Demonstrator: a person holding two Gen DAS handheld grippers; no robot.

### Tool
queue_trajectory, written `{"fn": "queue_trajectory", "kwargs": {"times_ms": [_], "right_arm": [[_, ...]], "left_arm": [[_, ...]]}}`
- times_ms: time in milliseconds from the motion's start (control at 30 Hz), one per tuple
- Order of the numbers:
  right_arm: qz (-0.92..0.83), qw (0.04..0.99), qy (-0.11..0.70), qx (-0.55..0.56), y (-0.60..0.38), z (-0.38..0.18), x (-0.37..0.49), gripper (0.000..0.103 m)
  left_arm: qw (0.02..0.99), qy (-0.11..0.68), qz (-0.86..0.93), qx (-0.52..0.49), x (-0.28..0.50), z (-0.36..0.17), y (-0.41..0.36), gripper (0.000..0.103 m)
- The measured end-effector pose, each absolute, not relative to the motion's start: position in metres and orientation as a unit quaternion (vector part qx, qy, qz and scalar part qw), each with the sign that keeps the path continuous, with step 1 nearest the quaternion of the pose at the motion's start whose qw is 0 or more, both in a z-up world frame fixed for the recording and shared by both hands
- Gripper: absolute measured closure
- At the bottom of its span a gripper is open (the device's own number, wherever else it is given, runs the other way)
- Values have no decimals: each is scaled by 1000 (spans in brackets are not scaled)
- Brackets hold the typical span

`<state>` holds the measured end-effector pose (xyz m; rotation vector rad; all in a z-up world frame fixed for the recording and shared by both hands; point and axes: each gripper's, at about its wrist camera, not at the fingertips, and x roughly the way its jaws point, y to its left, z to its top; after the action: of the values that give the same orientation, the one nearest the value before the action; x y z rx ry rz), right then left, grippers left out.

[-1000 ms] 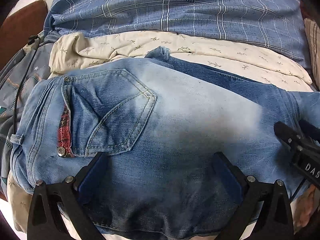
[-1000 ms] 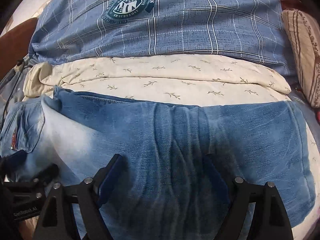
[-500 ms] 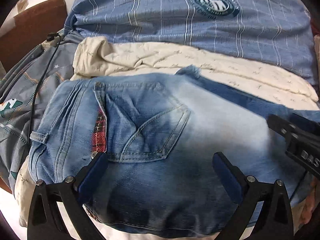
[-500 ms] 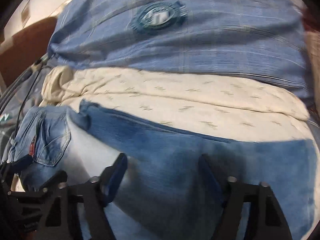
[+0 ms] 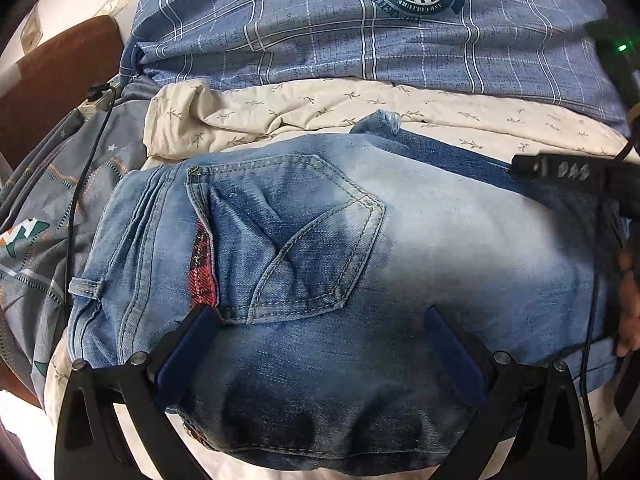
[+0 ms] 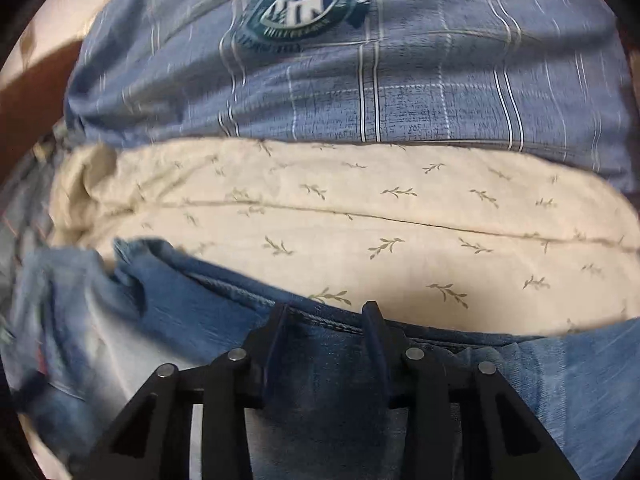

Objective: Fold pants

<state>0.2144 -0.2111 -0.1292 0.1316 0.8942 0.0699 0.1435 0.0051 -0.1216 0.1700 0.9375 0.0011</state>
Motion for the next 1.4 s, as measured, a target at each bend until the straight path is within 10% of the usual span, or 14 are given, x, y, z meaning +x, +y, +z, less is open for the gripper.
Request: {"fn": "queue_trajectory", "kwargs": {"times_ms": [267, 600, 733, 833, 1400], "right_arm": [[123, 895, 418, 96, -192, -105, 209, 36], [153, 883, 443, -15, -138, -132, 237, 37], [165, 871, 461, -38, -125, -138, 242, 87], [137, 880, 450, -57, -122, -136, 244, 100], [109, 881, 438, 140, -213, -101, 239, 99]], "left_arm": [[886, 457, 10, 78, 142, -122, 3, 0], [885, 457, 5, 83, 140, -122, 2, 0], [885, 459, 4, 84, 141, -122, 1, 0], [884, 459, 5, 83, 141, -122, 0, 0], [906, 420, -6, 58, 136, -105, 5, 0]]}}
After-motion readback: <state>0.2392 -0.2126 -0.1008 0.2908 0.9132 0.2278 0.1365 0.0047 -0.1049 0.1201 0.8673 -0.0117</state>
